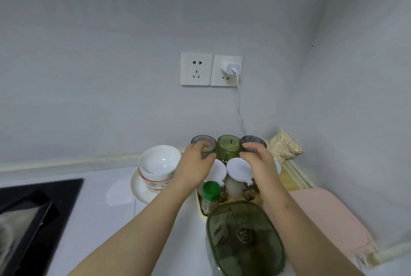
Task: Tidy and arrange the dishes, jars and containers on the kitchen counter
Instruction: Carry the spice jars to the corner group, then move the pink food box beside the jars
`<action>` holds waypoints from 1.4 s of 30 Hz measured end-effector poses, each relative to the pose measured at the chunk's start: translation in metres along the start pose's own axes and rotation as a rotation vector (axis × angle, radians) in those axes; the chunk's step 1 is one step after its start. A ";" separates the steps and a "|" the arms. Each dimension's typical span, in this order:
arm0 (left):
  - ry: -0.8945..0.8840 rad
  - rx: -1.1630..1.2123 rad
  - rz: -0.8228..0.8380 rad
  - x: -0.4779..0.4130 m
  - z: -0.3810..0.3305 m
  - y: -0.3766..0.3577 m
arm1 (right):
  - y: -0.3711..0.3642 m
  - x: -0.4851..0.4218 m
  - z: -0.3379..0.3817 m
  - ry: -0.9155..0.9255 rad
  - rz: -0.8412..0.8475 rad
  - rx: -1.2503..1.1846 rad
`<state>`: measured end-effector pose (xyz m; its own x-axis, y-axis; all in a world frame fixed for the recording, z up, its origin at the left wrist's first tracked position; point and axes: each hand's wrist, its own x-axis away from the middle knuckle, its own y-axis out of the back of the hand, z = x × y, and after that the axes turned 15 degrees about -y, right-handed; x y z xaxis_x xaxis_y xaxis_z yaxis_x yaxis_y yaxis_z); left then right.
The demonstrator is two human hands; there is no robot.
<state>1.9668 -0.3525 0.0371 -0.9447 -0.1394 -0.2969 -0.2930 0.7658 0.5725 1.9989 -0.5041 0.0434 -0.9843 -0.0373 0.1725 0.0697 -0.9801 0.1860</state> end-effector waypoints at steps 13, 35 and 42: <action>0.166 0.230 -0.286 0.099 0.019 0.130 | -0.121 0.107 0.016 -0.120 0.259 -0.101; 0.283 0.350 -0.525 0.227 0.007 0.178 | -0.158 0.215 -0.003 -0.100 0.462 -0.101; 0.356 0.269 -0.685 0.307 0.017 0.225 | -0.207 0.279 -0.003 -0.117 0.686 -0.042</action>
<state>1.6130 -0.2123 0.0619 -0.5720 -0.7880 -0.2278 -0.8200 0.5561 0.1356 1.7090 -0.3123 0.0502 -0.6958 -0.6320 0.3412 0.6610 -0.7493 -0.0399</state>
